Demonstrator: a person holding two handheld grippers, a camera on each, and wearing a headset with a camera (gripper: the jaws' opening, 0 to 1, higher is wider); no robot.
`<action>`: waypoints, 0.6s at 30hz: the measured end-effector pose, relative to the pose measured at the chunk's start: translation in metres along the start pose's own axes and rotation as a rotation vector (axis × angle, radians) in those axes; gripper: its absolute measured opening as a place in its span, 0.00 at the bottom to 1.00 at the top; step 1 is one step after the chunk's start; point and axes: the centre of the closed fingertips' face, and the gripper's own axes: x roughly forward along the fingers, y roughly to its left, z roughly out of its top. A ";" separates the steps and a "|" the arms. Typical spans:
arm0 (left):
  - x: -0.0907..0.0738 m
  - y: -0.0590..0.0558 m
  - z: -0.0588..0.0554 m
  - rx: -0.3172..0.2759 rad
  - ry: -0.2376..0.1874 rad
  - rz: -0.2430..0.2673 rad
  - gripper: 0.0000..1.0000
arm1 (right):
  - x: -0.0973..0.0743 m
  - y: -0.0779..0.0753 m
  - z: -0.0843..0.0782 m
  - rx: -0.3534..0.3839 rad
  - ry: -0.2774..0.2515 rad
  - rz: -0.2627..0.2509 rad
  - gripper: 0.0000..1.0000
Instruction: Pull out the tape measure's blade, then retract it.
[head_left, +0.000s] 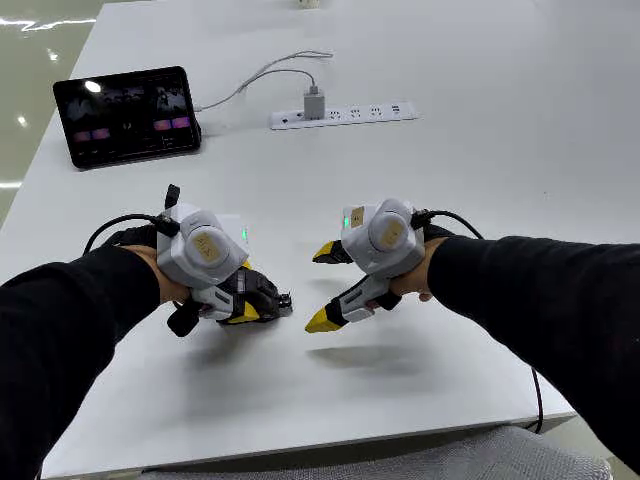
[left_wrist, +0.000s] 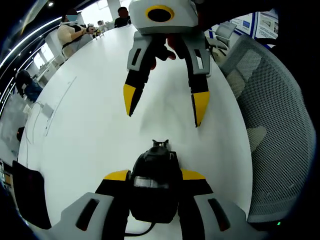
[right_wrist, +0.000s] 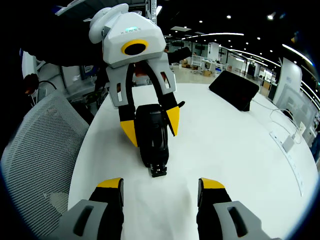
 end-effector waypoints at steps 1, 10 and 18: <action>0.000 0.000 0.000 -0.001 -0.002 0.001 0.31 | 0.000 0.000 0.001 -0.001 0.000 0.002 0.56; -0.001 -0.001 0.001 -0.030 -0.017 0.015 0.31 | 0.018 0.004 -0.003 -0.001 0.048 0.022 0.47; -0.001 -0.001 0.002 -0.033 -0.025 0.014 0.31 | 0.030 0.007 0.000 -0.045 0.071 0.050 0.34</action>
